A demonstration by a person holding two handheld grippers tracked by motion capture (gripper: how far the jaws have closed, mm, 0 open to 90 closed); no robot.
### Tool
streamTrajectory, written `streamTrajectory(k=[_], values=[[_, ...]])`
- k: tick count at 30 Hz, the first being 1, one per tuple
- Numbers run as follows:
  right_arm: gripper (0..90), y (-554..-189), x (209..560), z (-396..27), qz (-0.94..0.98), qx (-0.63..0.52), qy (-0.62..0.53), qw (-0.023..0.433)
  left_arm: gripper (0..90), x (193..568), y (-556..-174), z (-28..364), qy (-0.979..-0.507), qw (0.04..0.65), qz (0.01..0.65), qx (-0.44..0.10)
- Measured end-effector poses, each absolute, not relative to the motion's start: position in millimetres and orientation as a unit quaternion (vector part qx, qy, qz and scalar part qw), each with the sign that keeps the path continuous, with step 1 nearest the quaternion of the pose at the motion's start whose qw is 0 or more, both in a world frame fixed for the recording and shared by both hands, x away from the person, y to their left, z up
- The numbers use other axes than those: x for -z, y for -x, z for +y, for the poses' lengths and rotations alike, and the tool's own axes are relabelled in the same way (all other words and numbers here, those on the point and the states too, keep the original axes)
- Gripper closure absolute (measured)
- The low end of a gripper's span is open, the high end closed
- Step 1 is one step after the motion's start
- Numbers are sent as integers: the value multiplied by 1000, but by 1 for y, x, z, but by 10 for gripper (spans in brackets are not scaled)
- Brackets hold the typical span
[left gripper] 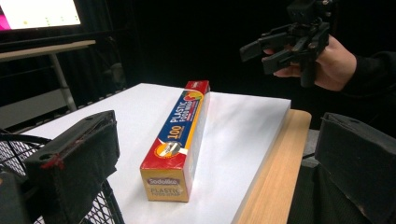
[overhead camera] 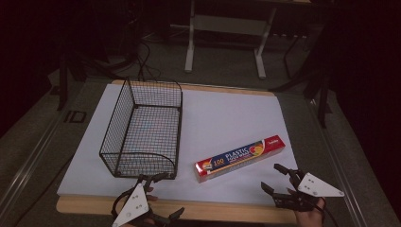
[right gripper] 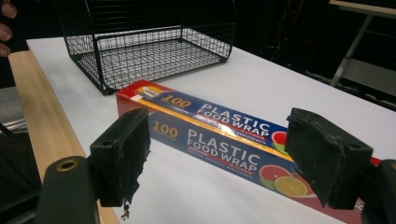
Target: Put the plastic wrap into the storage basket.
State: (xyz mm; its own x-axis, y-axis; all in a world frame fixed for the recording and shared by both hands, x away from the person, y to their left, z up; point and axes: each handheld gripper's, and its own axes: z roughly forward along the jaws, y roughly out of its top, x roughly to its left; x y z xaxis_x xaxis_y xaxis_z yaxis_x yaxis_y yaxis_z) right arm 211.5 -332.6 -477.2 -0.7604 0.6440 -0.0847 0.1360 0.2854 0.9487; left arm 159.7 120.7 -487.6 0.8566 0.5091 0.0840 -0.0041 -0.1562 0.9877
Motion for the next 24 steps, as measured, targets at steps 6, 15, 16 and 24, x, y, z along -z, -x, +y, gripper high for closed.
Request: streamTrajectory(k=[6,15,16,24], values=[[174,-212,477,-333,769,-539,-247,239,4,487,-156,122,-737,622,161,-208],[108,-217,476,-333,778,-517,-292,204,4,486,-157,128,-736,623,166,-206],[108,-218,477,-333,779,-513,-295,205,4,486,-157,127,-738,622,164,-203],[100,-224,479,-335,786,-497,-312,194,4,488,-158,124,-742,621,160,-197]])
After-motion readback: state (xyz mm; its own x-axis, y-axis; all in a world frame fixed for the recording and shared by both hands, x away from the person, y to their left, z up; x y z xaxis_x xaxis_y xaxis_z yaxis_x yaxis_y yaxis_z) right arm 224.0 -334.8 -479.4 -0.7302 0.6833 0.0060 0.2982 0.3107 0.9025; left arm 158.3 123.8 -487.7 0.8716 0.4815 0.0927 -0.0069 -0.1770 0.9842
